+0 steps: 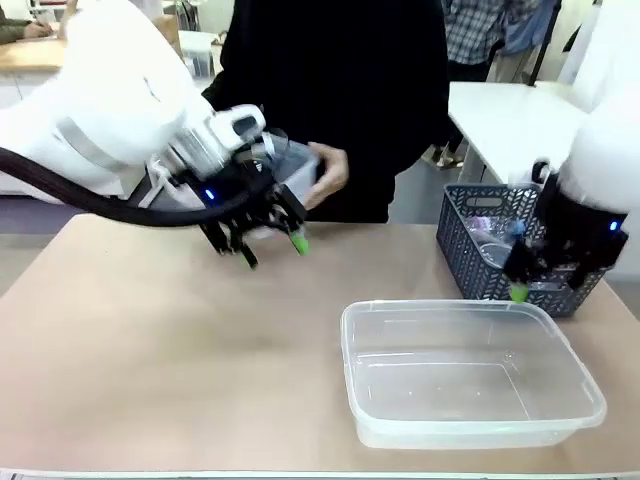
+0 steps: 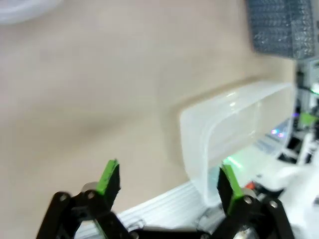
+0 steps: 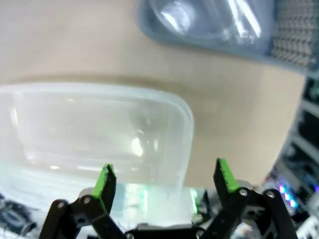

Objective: Sort the waste into each basket.
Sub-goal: Pick up the Organizing box on the right side of the table and lift it.

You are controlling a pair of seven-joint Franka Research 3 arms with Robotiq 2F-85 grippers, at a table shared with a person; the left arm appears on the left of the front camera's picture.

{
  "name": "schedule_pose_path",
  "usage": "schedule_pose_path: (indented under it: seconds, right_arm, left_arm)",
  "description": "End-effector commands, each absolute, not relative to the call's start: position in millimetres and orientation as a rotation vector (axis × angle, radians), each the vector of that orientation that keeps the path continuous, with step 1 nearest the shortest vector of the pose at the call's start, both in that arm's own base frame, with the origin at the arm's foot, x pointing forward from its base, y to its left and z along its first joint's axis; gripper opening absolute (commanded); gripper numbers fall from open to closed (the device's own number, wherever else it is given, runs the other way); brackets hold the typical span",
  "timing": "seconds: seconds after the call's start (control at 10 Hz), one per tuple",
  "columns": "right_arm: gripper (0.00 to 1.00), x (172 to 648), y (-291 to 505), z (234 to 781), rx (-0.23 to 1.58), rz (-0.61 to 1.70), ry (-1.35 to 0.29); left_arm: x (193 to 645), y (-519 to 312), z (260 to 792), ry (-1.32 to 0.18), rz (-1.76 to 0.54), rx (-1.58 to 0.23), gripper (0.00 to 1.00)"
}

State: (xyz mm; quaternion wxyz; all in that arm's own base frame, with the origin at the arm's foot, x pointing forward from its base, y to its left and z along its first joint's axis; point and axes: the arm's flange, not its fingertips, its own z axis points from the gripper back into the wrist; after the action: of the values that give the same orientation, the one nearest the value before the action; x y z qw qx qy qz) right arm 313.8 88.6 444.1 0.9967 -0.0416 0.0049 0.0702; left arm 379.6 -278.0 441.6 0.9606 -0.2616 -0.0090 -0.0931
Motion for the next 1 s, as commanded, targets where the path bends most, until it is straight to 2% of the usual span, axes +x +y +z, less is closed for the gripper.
schedule_pose_path:
  seconds: [0.0,0.2,0.5,0.7,0.8,0.9]
  right_arm:
    - [1.00,285,67,399,-0.154,0.075,0.158]
    - [1.00,273,52,365,-0.094,0.047,0.184]
    - [1.00,262,38,316,-0.025,0.055,0.241]
    - [1.00,262,32,306,0.040,0.078,0.235]
    - [0.41,264,31,304,0.062,0.100,0.255]
    - [0.40,264,32,304,0.051,0.101,0.255]
  left_arm:
    - [369,-339,411,0.075,-0.040,-0.512,1.00]
    - [375,-375,388,0.056,-0.079,-0.459,1.00]
    - [371,-398,361,0.117,-0.180,-0.406,1.00]
    - [373,-385,365,0.191,-0.429,-0.414,1.00]
    - [373,-382,370,0.217,-0.439,-0.410,0.41]
    - [371,-382,370,0.226,-0.424,-0.380,0.40]
